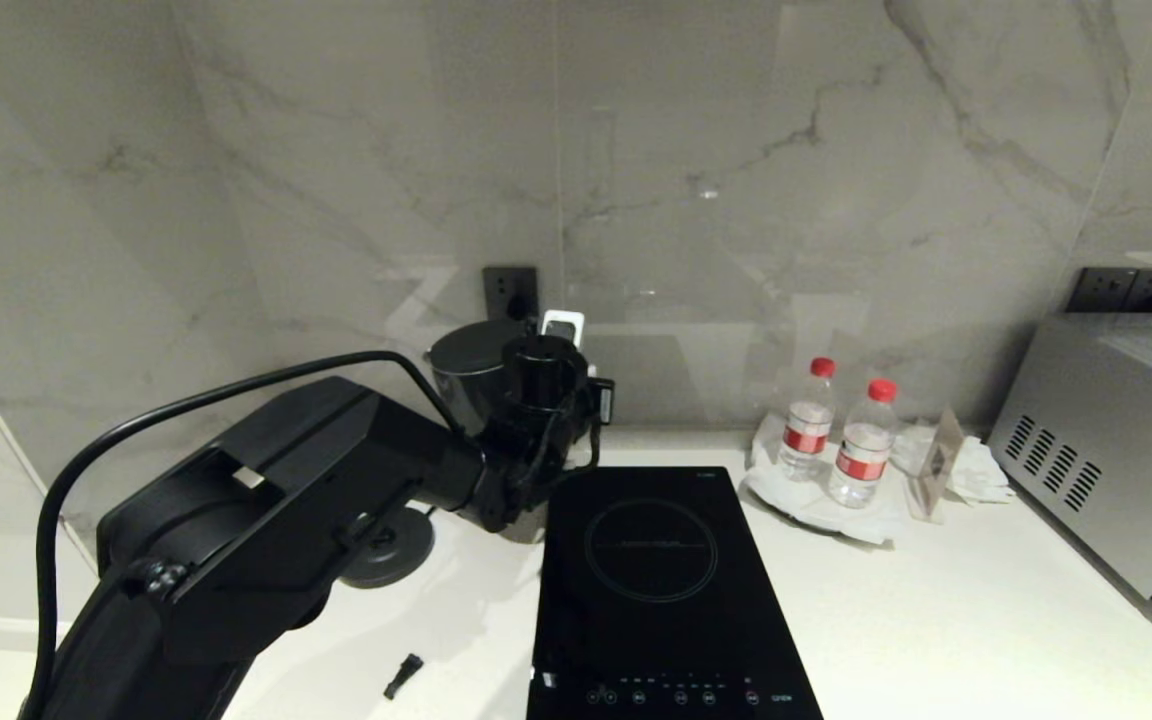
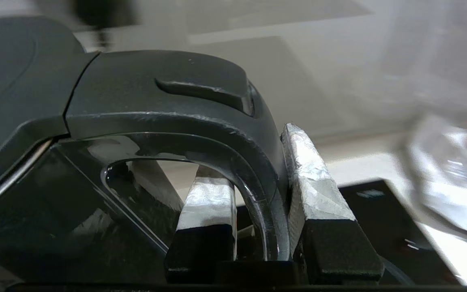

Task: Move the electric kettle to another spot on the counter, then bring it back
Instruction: Place it on the power base

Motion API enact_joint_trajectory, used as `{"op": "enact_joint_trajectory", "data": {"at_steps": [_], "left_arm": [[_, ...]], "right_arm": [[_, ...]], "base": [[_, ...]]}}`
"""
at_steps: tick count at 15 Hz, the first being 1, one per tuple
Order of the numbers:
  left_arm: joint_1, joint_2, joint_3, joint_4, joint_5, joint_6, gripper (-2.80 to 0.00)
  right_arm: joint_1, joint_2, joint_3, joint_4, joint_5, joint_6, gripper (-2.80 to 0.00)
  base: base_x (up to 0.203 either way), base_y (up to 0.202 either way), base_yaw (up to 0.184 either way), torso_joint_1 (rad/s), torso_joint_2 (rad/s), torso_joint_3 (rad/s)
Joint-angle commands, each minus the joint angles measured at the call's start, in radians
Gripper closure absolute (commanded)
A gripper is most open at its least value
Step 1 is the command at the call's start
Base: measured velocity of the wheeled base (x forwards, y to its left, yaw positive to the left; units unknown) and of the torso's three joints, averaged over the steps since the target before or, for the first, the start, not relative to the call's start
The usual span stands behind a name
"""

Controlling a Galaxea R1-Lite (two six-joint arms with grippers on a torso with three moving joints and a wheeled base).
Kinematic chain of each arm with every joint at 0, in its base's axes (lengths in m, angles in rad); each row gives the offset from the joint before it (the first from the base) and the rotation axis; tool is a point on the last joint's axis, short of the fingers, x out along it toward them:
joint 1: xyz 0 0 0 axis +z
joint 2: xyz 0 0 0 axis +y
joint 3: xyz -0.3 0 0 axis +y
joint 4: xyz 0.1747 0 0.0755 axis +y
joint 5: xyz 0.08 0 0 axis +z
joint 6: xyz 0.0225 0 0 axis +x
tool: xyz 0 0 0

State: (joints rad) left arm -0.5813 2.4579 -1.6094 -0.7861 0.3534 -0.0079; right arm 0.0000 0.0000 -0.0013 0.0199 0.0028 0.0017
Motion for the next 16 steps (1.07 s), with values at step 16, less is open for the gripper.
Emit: {"op": "enact_joint_trajectory", "data": {"at_steps": [16], "left_arm": [[0.212,-0.113,0.250,-0.093,-0.038,0.000,0.00]], "right_arm": [[0.000,0.000,0.000,0.000,0.000,0.000,0.00]], "base": [[0.000,0.000,0.000,0.000,0.00,0.000]]}}
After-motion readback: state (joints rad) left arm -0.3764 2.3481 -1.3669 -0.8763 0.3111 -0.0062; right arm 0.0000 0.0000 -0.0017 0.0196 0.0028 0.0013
